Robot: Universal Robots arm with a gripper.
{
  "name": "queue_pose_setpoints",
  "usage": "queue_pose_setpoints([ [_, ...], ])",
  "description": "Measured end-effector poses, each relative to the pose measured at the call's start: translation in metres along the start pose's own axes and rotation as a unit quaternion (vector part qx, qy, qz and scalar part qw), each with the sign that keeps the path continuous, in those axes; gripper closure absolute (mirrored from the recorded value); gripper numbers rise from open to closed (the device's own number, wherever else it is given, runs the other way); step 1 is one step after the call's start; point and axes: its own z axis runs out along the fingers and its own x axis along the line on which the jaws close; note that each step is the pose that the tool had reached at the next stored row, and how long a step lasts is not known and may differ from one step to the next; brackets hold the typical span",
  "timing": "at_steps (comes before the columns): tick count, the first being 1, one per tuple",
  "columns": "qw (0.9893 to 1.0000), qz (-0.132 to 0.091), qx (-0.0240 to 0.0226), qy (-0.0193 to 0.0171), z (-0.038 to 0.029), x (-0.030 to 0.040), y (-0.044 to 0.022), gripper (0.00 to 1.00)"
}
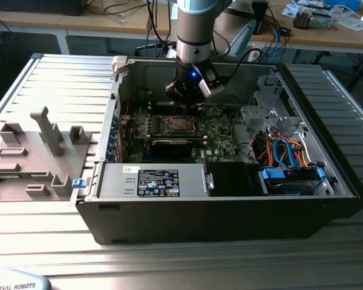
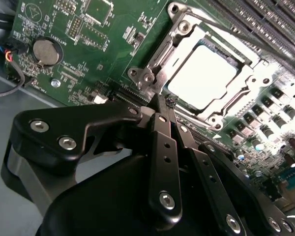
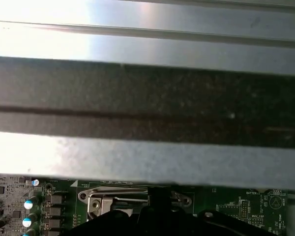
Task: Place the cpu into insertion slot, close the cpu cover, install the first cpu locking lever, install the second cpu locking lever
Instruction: 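Install the first cpu locking lever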
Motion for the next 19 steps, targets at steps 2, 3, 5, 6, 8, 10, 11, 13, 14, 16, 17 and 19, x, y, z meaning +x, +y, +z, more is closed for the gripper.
queue_pose_setpoints([
  [2, 1.0, 0.0, 0.0002, 0.0, -0.0001, 0.0001, -0.0023, 0.89],
  [3, 1.0, 0.0, 0.0003, 0.0, -0.0002, 0.0002, -0.0041, 0.89],
  [5, 1.0, 0.0, 0.0004, 0.0, -0.0003, 0.0004, -0.0066, 0.89],
  [6, 1.0, 0.0, 0.0004, 0.0, -0.0004, 0.0005, -0.0082, 0.89],
  [8, 1.0, 0.0, 0.0007, 0.0, -0.0005, 0.0006, -0.0102, 0.89],
  [10, 1.0, 0.0, 0.0015, 0.0, -0.0008, 0.0006, -0.0107, 0.89],
  [11, 1.0, 0.0, 0.0022, 0.0002, -0.0015, 0.0006, -0.0108, 0.89],
  [13, 1.0, 0.0, 0.0037, 0.0002, -0.0065, 0.0004, -0.0105, 0.89],
  [14, 1.0, 0.0, 0.0043, 0.0002, -0.0099, 0.0003, -0.0104, 0.89],
  [16, 1.0, 0.0, 0.006, 0.0003, -0.013, 0.0003, -0.0107, 0.89],
  [17, 1.0, 0.0, 0.0063, 0.0003, -0.0132, 0.0003, -0.0112, 0.89],
  [19, 1.0, 0.0, 0.0068, 0.0004, -0.0138, 0.0003, -0.0122, 0.89],
])
